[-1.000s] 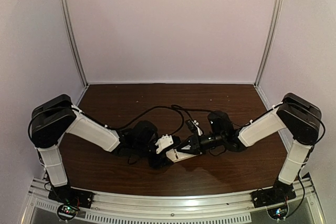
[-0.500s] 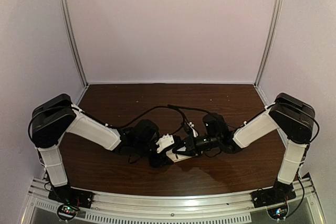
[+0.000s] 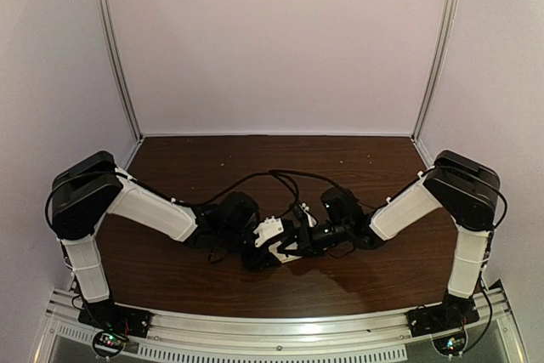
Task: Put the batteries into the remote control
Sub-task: Load the battery cover onto the remote control without the battery cover.
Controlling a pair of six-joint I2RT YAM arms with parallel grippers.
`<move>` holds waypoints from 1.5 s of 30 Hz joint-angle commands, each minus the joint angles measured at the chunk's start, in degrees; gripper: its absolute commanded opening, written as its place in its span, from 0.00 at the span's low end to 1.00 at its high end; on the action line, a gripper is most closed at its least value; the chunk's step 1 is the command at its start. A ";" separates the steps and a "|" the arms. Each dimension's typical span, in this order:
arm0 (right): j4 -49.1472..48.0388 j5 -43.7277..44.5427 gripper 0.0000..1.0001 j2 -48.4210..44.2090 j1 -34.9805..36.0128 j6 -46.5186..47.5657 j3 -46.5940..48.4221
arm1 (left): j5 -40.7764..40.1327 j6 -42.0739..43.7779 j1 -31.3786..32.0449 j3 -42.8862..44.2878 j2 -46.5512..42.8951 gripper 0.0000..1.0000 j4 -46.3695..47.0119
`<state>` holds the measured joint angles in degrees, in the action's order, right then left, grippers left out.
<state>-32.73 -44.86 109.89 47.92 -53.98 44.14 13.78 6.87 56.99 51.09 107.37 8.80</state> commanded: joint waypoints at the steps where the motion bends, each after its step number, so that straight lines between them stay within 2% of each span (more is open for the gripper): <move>1: 2.38 2.01 0.03 1.55 0.44 2.22 1.09 | -0.14 0.83 -0.10 1.38 1.17 0.65 -0.38; 6: 4.28 3.12 0.03 1.87 0.33 3.72 0.86 | -0.76 0.42 -0.12 0.59 0.43 0.76 0.05; 14: 7.53 4.65 0.03 2.08 0.33 6.16 1.15 | -2.10 0.33 -0.19 -3.02 -1.91 0.79 3.71; 21: 7.13 4.70 0.03 2.17 0.31 5.66 1.22 | -2.78 1.14 -0.13 -9.81 -6.47 0.91 12.46; 32: 6.54 4.61 0.03 3.04 -0.19 5.17 1.82 | -3.90 4.76 1.08 -11.79 -6.91 0.89 17.73; 45: 7.29 4.87 0.03 3.24 -0.72 5.52 2.11 | -3.39 4.46 1.25 -7.13 -1.44 0.84 14.59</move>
<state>-29.21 -43.22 111.20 47.79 -49.32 46.35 10.26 11.11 57.98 41.74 103.85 23.83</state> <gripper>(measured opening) 0.030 0.839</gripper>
